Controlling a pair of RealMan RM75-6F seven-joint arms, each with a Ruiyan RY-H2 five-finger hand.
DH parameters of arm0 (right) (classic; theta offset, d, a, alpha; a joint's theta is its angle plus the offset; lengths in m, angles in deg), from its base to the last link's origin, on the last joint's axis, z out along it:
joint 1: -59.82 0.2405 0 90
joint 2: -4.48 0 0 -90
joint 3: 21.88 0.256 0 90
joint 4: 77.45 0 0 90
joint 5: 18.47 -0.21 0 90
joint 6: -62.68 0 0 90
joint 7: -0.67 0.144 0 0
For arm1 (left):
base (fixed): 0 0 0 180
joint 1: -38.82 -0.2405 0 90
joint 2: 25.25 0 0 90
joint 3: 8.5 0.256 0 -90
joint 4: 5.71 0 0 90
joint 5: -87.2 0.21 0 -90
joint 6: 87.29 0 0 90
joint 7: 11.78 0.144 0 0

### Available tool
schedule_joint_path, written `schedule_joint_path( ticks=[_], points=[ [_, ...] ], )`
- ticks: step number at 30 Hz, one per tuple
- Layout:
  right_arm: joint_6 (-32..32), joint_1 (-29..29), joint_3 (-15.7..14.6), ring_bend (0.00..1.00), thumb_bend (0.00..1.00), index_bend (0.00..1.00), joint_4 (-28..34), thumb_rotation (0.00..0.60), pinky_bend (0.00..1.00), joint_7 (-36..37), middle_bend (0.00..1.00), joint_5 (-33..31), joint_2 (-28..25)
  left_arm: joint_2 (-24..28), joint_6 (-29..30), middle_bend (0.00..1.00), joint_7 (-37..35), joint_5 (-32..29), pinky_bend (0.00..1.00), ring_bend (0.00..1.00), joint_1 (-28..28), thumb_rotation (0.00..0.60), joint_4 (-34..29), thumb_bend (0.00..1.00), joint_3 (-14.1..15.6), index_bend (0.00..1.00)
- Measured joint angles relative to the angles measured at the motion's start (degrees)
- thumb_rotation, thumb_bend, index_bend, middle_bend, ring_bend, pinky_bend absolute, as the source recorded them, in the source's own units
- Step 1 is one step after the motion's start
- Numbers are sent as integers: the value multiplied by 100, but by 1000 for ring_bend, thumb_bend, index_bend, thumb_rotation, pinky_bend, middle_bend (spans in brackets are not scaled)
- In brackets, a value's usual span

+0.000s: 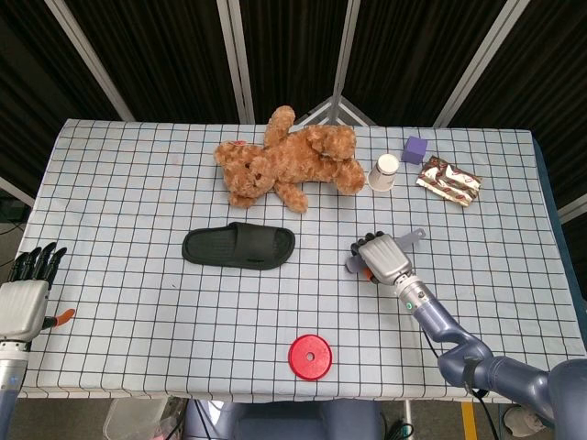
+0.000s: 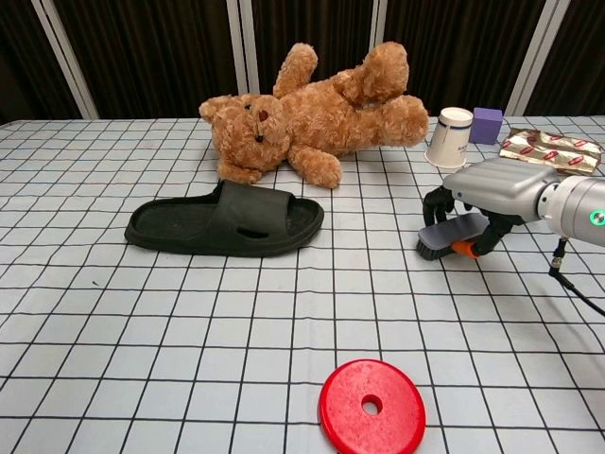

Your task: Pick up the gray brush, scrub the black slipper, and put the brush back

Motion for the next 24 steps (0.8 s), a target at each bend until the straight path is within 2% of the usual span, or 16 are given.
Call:
schedule_joint_path(
  ticks=[8, 10, 13, 14, 20, 24],
  points=[
    [126, -11, -65, 442, 461, 685, -153, 600, 482, 295, 566, 174, 54, -1, 0, 0, 10, 10, 3, 0, -1, 600, -11, 117, 11, 0],
    [185, -21, -78, 453, 498, 701, -180, 600, 495, 346, 577, 223, 64, -6, -15, 0, 14, 17, 3, 0, 7, 600, -9, 190, 18, 0],
    [295, -34, -95, 472, 546, 724, -203, 600, 517, 412, 598, 305, 71, -15, -60, 0, 10, 75, 5, 0, 37, 600, -8, 409, 48, 0],
    [360, -38, -95, 477, 547, 731, -199, 600, 521, 425, 604, 347, 66, -18, -85, 0, -3, 116, 6, 0, 57, 600, -11, 445, 61, 0],
    [589, -11, -34, 483, 547, 739, 176, 600, 526, 295, 609, 469, -98, 11, -463, 0, -236, 594, 27, 0, 485, 600, 11, 520, 90, 0],
    [666, 26, 30, 485, 547, 739, 385, 600, 526, -26, 610, 472, -166, 92, -947, 1, -316, 605, 49, 0, 814, 600, -81, 545, 32, 0]
  ],
)
